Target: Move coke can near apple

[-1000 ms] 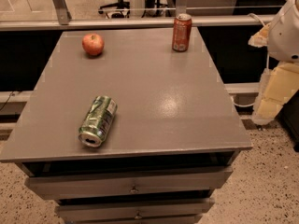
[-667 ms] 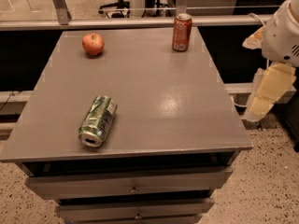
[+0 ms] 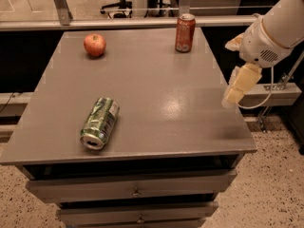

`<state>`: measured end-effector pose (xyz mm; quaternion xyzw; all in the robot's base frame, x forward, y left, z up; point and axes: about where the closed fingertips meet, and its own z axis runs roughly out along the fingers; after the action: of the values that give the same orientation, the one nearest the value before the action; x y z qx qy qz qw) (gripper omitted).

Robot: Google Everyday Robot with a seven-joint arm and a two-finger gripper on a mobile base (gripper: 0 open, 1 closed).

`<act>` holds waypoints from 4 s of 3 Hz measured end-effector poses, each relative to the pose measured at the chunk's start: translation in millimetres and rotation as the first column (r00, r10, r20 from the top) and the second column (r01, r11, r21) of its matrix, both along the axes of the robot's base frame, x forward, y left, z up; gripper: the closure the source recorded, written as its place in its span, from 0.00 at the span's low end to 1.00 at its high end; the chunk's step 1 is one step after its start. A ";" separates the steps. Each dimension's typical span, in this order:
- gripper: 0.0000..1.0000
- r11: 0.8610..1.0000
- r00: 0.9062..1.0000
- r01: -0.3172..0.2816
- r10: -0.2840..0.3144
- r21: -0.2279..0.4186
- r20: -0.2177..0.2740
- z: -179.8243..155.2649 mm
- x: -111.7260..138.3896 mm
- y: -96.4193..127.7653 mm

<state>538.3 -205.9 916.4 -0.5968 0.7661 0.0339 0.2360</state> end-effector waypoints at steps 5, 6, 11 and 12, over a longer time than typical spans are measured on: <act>0.00 0.789 0.941 0.119 -0.284 0.603 0.185 24.2 233.5 40.2; 0.00 0.738 0.935 0.145 -0.320 0.659 0.153 21.4 260.5 52.7; 0.71 0.694 0.895 0.248 -0.432 0.676 0.115 0.8 308.4 52.0; 0.93 0.695 0.896 0.248 -0.429 0.675 0.113 -1.2 309.1 54.6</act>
Offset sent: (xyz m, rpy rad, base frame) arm 0.1605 0.0227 0.0028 0.3726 -0.2658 -0.1018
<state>847.4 -151.3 915.2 -0.3249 0.7661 0.1716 0.5273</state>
